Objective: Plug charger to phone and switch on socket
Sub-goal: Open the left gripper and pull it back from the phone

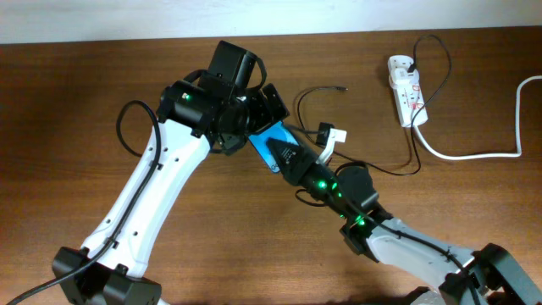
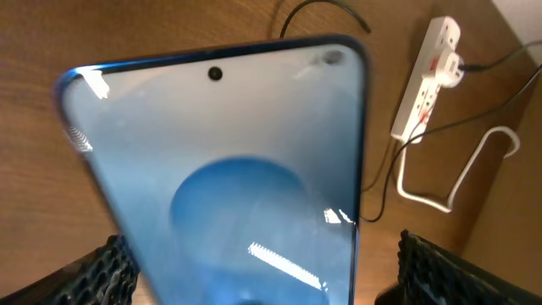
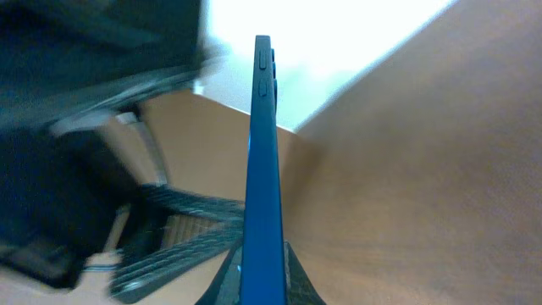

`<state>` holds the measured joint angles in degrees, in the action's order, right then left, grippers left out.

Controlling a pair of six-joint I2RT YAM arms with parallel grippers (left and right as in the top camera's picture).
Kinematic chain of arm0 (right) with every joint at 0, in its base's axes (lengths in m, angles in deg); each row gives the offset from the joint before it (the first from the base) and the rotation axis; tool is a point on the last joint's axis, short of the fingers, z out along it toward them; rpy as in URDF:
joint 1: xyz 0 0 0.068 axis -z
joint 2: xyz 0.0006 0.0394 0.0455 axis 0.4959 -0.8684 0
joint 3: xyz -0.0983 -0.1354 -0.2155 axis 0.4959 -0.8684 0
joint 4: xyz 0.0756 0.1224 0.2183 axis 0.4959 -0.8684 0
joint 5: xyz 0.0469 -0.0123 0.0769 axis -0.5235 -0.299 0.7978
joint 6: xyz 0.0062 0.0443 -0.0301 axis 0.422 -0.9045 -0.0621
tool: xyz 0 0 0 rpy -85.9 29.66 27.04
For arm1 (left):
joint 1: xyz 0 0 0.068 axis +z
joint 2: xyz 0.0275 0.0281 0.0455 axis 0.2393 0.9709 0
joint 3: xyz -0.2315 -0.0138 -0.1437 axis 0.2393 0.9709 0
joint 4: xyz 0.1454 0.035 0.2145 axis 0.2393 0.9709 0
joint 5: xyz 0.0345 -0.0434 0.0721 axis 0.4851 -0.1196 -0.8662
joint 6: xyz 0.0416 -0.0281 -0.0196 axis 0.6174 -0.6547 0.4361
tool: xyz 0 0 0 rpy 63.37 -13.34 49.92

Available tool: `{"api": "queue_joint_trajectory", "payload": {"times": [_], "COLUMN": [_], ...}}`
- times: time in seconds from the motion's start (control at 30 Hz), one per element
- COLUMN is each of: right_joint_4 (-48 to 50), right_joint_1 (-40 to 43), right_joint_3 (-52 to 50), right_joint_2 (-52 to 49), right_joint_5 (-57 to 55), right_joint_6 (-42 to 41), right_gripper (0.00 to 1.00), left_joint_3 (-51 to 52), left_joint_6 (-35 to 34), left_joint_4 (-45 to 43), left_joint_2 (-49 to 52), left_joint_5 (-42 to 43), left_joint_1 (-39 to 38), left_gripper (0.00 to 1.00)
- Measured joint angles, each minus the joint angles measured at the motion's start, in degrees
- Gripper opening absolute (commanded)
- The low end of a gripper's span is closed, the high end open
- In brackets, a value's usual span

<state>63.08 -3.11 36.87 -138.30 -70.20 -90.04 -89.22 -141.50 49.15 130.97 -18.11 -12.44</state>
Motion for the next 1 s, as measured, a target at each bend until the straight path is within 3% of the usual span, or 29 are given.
{"api": "queue_joint_trajectory", "payload": {"times": [0.1, 0.27, 0.43, 0.8, 0.93, 1.0], "right_joint_4": [-7.0, -7.5, -7.5, -7.5, -7.5, -7.5], "right_joint_1": [3.7, 6.5, 6.5, 6.5, 6.5, 6.5], "right_joint_3": [0.1, 0.1, 0.1, 0.1, 0.1, 0.1], "right_joint_2": [-0.2, -0.3, -0.3, -0.3, -0.3, -0.3], "right_joint_5": [4.2, 14.1, 22.7, 31.7, 32.3, 32.3], "right_joint_6": [-4.9, -13.0, -21.0, -32.6, -33.3, -33.1], "right_gripper": [0.04, 0.04, 0.04, 0.04, 0.04, 0.04], "left_joint_3": [-0.1, -0.1, -0.1, 1.1, 9.5, 19.9], "left_joint_6": [2.2, 3.5, 4.8, 4.7, 3.0, 2.6], "left_joint_4": [5.1, 17.8, 22.7, 26.2, 24.1, 16.2], "left_joint_2": [0.0, 0.0, -3.7, -37.4, -49.1, -54.7], "left_joint_5": [-2.7, -11.8, -18.5, -24.9, -26.5, -25.6], "left_joint_1": [0.0, 1.7, 1.7, 1.7, 1.7, 1.7], "left_gripper": [1.0, 0.99, 0.99, 0.99, 0.99, 0.99]}}
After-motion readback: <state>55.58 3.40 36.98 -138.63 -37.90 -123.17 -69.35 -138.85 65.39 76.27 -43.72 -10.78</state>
